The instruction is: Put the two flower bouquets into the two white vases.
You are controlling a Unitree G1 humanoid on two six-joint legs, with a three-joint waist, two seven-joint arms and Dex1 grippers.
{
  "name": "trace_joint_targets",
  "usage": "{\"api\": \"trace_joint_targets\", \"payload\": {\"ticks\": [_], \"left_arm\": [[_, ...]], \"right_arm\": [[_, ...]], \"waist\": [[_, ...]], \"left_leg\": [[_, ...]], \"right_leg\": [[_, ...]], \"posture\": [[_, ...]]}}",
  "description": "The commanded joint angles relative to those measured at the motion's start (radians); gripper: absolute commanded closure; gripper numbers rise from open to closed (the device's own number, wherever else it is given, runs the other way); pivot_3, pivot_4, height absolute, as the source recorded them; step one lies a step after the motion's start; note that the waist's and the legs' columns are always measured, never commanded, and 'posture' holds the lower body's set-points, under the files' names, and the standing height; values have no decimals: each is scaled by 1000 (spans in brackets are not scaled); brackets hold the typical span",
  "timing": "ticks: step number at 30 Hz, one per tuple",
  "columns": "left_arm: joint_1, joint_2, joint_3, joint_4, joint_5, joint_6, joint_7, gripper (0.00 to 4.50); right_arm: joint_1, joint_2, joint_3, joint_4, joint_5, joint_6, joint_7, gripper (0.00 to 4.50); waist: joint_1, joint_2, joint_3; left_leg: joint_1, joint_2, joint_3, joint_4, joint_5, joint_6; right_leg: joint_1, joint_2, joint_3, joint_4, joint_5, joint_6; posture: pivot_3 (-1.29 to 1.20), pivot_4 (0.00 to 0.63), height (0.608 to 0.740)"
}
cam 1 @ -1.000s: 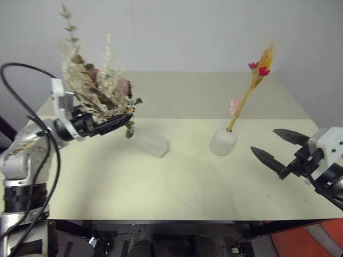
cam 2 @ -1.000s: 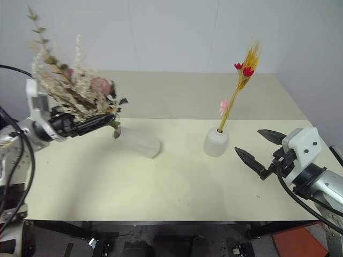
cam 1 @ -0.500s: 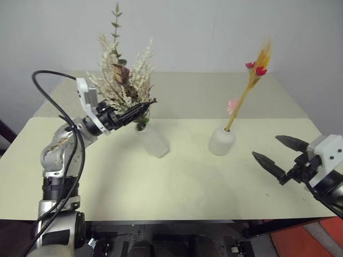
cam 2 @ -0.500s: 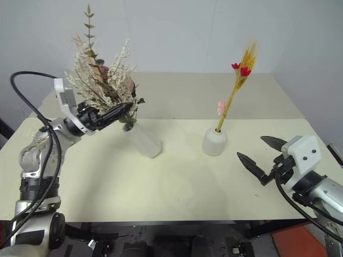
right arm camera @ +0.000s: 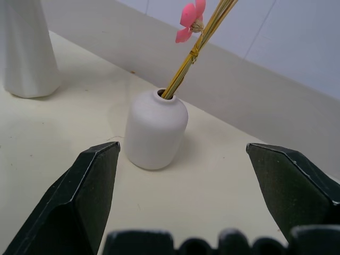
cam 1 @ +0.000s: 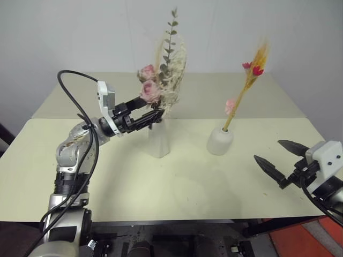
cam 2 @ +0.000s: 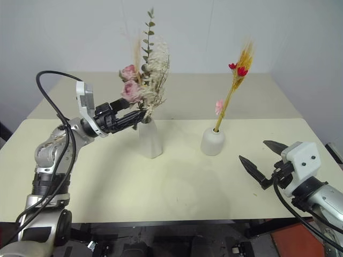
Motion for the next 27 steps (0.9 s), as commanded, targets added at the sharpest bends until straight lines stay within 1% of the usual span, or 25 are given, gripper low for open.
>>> {"api": "trace_joint_targets", "payload": {"ticks": [1,4,7,8,10,14,16,18,23,27], "left_arm": [[-16,68,57,-36,-24,0,-41,44],[1,164,86,-49,-33,24,-100,44],[54,330,108,-62,-13,31,-219,44],[67,366,109,-63,-8,28,-244,44],[94,432,129,-55,-1,14,-278,44],[129,530,186,-34,-6,4,-346,44],[166,560,203,-49,-6,-9,-386,44],[202,569,218,-69,-1,-29,-402,44],[262,549,235,-89,9,-63,-382,44],[304,538,246,-106,11,-80,-360,44]], "right_arm": [[1,0,-44,-28,-1,-30,-10,0],[0,-1,-44,-24,-1,-31,-7,0],[-1,-5,-46,-21,7,-27,2,0],[-1,-5,-46,-19,8,-28,5,0],[-2,-8,-55,-12,30,-25,22,0],[17,-26,-110,9,106,-26,110,0],[33,-50,-139,21,119,-22,149,0],[46,-79,-174,33,136,-13,183,0],[66,-142,-238,64,161,2,247,0],[61,-173,-259,85,174,12,273,0]], "waist": [[0,0,0],[-2,0,0],[-7,0,0],[-6,0,0],[-1,0,0],[9,0,0],[10,0,0],[9,0,0],[9,0,0],[7,0,0]], "left_leg": [[0,0,0,0,0,0],[0,0,0,-1,0,0],[1,0,0,-2,0,0],[1,1,1,-3,0,0],[1,1,1,-3,0,0],[1,1,1,-3,0,0],[1,1,1,-3,0,0],[1,1,1,-3,0,0],[2,2,2,-3,0,0],[2,2,2,-3,0,0]], "right_leg": [[0,0,0,0,0,0],[0,0,0,0,0,0],[-1,0,0,0,-1,1],[-1,0,0,0,-2,1],[-1,0,0,1,-4,2],[0,0,-1,0,-6,5],[-1,0,-1,0,-6,5],[-1,-1,-1,0,-5,5],[0,0,-1,0,-7,5],[0,0,0,0,-7,5]], "posture": [[0,150,740],[0,150,740],[0,150,740],[0,150,740],[0,150,740],[0,150,740],[0,150,740],[0,150,740],[0,150,740],[0,150,740]]}}
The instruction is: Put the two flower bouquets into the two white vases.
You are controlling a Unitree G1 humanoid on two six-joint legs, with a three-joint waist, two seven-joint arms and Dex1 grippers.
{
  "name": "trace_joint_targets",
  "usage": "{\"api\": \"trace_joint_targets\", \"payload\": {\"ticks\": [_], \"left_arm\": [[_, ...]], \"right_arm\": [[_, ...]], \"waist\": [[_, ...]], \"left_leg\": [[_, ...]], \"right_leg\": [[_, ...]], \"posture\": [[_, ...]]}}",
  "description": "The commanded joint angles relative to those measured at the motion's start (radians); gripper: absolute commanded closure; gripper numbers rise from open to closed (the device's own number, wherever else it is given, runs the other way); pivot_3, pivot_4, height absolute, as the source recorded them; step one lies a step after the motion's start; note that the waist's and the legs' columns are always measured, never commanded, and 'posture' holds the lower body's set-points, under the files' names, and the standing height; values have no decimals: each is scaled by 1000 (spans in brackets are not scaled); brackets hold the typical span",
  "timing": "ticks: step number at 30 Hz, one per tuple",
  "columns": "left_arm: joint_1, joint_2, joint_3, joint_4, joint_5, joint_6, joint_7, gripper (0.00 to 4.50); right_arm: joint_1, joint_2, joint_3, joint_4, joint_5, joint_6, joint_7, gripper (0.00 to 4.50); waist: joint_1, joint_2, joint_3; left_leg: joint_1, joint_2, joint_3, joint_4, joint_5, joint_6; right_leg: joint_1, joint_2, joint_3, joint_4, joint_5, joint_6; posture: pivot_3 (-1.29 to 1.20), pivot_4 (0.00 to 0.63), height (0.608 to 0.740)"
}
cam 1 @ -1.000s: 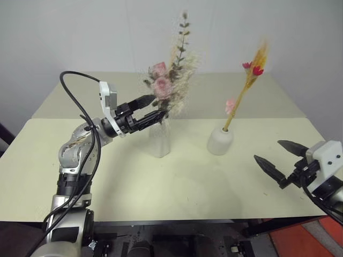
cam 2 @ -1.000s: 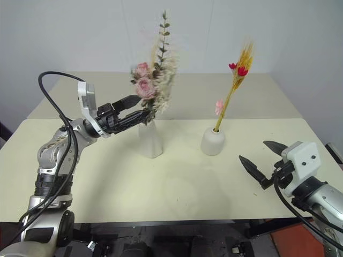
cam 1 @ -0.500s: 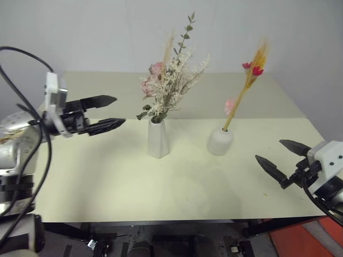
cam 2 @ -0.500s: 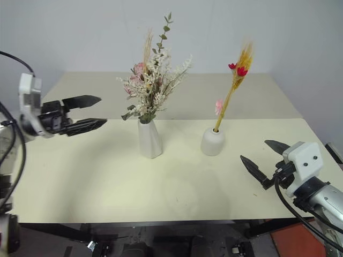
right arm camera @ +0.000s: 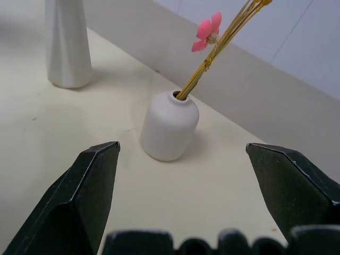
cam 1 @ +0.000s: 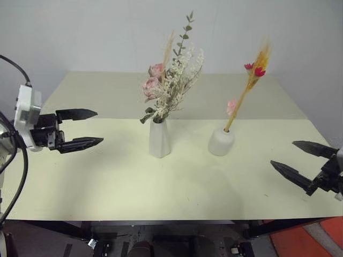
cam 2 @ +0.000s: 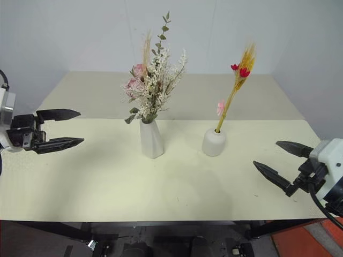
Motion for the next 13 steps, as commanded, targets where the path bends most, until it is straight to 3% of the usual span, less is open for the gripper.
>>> {"api": "trace_joint_targets", "payload": {"ticks": [1,13], "left_arm": [[20,1,43,-38,1,-26,20,44],[47,24,69,-55,-32,16,27,44]], "right_arm": [[-7,-31,-54,5,27,6,29,0],[16,-43,-68,-19,30,32,35,0]], "waist": [[-1,0,0],[-4,0,0]], "left_leg": [[0,0,0,0,0,0],[0,0,0,0,0,0]], "right_leg": [[0,0,0,0,0,0],[0,0,0,0,0,0]], "posture": [[0,150,740],[0,150,740]]}}
